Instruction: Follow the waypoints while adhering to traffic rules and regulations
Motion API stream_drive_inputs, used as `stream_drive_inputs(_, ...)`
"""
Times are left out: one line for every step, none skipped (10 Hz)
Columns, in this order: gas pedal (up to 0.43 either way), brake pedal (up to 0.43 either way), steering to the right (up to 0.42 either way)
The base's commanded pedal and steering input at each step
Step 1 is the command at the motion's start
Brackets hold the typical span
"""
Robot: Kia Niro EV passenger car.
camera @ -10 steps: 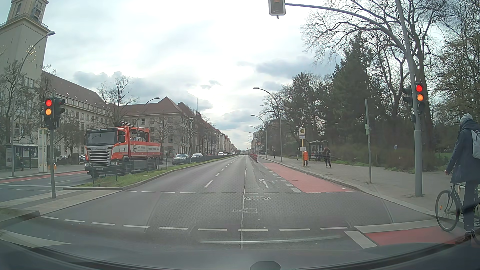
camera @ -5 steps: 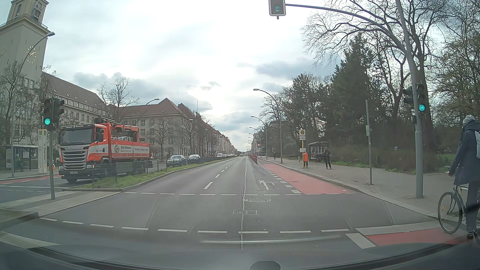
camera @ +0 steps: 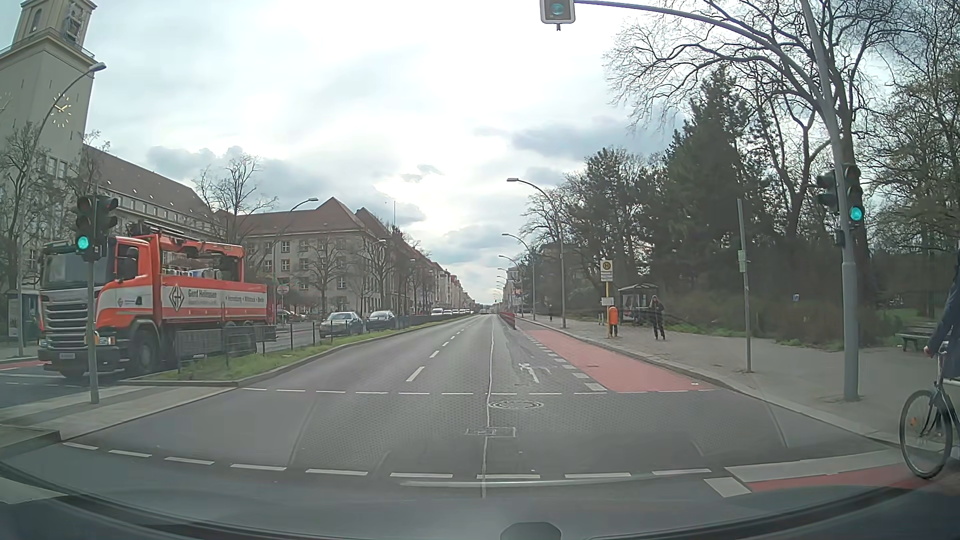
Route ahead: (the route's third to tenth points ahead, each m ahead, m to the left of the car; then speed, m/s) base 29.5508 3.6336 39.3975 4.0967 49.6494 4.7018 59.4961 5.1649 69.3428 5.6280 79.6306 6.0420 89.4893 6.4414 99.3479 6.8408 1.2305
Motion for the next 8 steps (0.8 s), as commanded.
stream_drive_inputs(0.280, 0.000, -0.009)
stream_drive_inputs(0.280, 0.000, -0.009)
stream_drive_inputs(0.280, 0.000, -0.008)
stream_drive_inputs(0.280, 0.000, -0.008)
stream_drive_inputs(0.280, 0.000, -0.007)
stream_drive_inputs(0.280, 0.000, -0.005)
stream_drive_inputs(0.280, 0.000, -0.005)
stream_drive_inputs(0.280, 0.000, -0.005)
